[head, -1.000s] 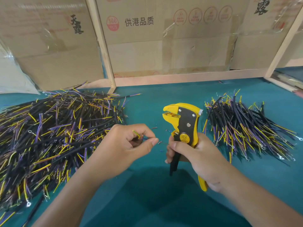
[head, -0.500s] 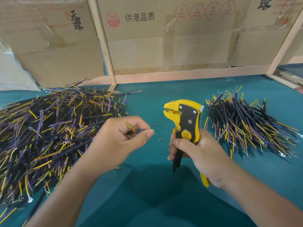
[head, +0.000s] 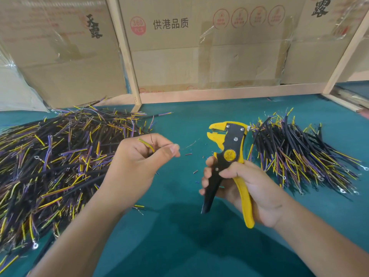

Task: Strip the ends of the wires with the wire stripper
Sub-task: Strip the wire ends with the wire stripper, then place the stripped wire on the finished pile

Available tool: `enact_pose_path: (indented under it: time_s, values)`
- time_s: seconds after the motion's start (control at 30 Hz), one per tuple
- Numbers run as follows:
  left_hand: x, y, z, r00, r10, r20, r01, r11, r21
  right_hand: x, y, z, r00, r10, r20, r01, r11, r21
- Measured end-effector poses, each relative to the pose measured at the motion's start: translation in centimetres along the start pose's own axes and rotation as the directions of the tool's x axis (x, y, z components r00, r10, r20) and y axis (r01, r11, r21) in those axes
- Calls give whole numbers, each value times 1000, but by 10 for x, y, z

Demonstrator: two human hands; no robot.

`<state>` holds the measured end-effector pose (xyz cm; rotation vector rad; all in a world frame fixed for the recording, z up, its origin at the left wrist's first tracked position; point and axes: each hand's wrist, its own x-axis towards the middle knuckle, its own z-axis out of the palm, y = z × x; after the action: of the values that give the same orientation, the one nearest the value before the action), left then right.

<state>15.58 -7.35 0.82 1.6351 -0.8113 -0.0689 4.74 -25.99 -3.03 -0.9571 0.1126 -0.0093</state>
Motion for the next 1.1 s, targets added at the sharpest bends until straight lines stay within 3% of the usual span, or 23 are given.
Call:
enact_pose_path:
  time_s: [0.13, 0.23, 0.47, 0.67, 0.87, 0.97, 1.03, 1.1]
  values:
    - [-1, 1, 5, 1000, -7, -6, 7, 1000, -2, -1, 2, 0, 998, -24, 50, 20, 996, 84]
    - [-6, 3, 10, 999, 27, 26, -30, 993, 114, -2, 3, 0, 998, 12, 59, -13, 1000, 7]
    - [-12, 1, 18, 998, 6, 62, -18, 982, 190, -2, 5, 3, 999, 1, 37, 1, 999, -48]
    - [-11, -2, 18, 999, 5, 39, -12, 981, 192, -4, 3, 1, 999, -50, 18, 53, 955, -292]
    - [-13, -6, 26, 996, 50, 69, -67, 958, 278, -6, -5, -5, 985, -170, -19, 119, 762, -636]
    - [-12, -9, 28, 998, 43, 46, -54, 956, 289, -4, -9, -10, 973, -213, -91, 85, 695, -714]
    - [-10, -9, 33, 1000, 23, 17, -27, 962, 273, -1, -11, -16, 967, -195, -165, 35, 740, -672]
    - [-5, -6, 41, 1000, 21, 19, -25, 967, 255, 2, -13, -20, 975, -75, -208, -38, 870, -491]
